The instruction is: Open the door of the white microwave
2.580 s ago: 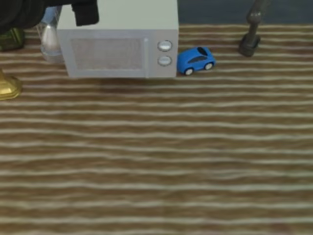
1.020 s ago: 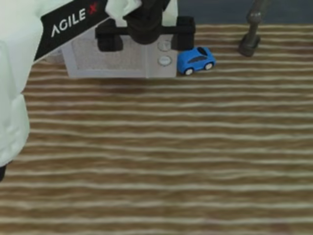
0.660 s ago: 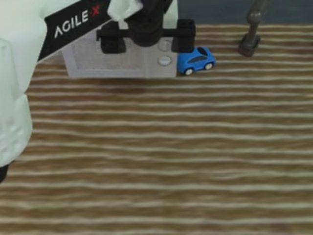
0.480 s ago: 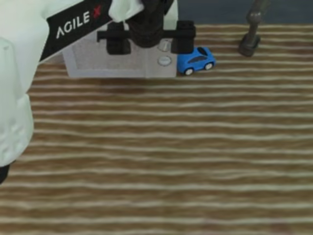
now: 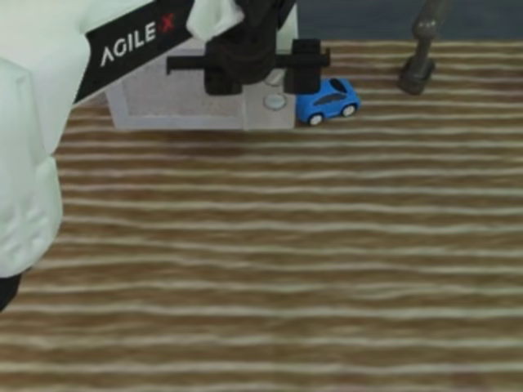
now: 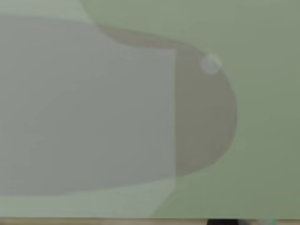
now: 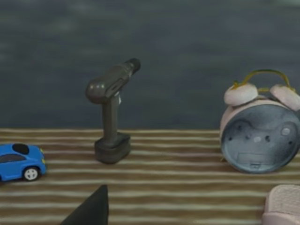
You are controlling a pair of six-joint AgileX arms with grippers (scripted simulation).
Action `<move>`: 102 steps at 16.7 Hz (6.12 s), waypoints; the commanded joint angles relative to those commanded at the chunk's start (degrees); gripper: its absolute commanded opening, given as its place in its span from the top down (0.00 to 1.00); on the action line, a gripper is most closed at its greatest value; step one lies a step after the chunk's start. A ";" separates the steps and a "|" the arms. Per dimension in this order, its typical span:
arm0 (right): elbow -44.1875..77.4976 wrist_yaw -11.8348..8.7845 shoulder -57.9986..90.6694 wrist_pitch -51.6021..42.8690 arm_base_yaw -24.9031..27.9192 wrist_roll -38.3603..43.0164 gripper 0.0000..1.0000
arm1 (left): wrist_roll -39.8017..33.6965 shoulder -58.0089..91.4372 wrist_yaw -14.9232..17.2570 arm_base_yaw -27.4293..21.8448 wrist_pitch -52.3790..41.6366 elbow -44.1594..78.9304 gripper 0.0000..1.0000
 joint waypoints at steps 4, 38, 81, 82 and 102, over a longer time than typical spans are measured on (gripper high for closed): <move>0.00 0.00 0.00 0.00 0.00 0.00 0.00 | 0.00 0.00 0.00 0.00 0.00 0.00 1.00; 0.00 0.00 0.00 0.00 0.00 0.00 0.00 | -1.69 -6.27 -0.86 -1.75 3.41 -10.15 1.00; 0.00 0.00 0.00 0.00 0.00 0.00 0.00 | 7.60 -14.94 3.46 -0.87 10.36 -23.50 1.00; 0.00 0.00 0.00 0.00 0.00 0.00 0.00 | 8.65 -15.78 4.09 -0.71 10.97 -24.82 1.00; 0.00 0.00 0.00 0.00 0.00 0.00 0.00 | 9.87 -16.84 4.85 -0.50 11.75 -26.33 1.00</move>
